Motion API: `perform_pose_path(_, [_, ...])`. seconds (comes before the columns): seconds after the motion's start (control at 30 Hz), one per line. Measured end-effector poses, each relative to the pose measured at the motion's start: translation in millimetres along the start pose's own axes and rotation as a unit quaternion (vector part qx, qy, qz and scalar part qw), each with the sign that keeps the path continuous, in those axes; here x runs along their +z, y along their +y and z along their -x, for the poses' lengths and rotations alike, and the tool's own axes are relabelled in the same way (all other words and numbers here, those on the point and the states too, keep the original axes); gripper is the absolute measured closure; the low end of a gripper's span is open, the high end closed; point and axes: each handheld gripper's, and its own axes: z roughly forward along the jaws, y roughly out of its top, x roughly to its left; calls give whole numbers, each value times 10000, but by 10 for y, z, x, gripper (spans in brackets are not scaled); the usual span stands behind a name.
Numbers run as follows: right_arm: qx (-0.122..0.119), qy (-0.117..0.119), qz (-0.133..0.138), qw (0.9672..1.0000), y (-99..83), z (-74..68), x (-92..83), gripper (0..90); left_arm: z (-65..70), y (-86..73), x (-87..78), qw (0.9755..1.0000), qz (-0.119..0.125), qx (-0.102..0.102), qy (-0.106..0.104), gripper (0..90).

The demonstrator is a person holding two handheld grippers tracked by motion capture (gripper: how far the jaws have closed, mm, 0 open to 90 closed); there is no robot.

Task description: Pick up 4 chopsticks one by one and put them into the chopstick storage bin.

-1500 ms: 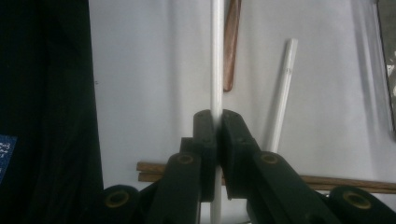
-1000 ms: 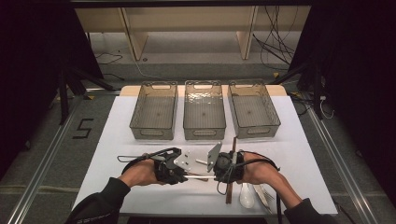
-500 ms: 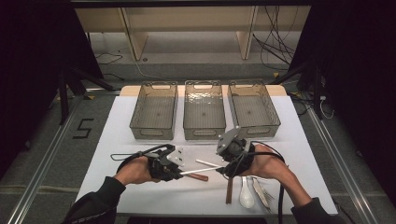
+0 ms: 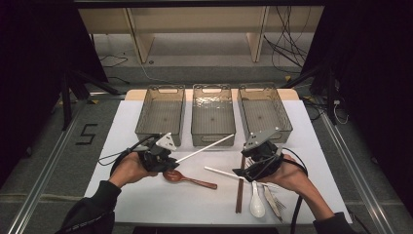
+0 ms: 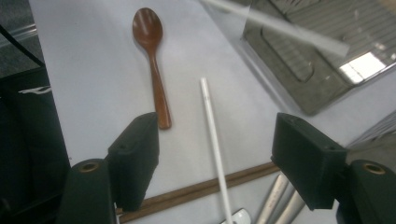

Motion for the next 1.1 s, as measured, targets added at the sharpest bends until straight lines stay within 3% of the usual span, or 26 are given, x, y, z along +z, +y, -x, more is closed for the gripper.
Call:
perform_pose_path(0.17, [221,-8,-172,9996,-115,24,127,296,-126,-45,-74,9990,167,-380,175,829])
perform_pose_path(0.4, [384,-84,-232,9990,-226,12,191,266,-337,-88,-173,9948,313,-894,378,829])
perform_pose_path(0.67, [486,-152,-192,9985,-311,-7,154,260,-634,-121,-271,9870,463,-1394,659,829])
perform_pose_path(0.87, [492,-150,-167,9985,-372,-8,143,259,-861,-65,-281,9817,482,-1623,872,829])
perform_pose_path(1.1, [461,-143,-138,9987,-403,-45,118,247,-1122,-87,-246,9729,450,-1978,1112,829])
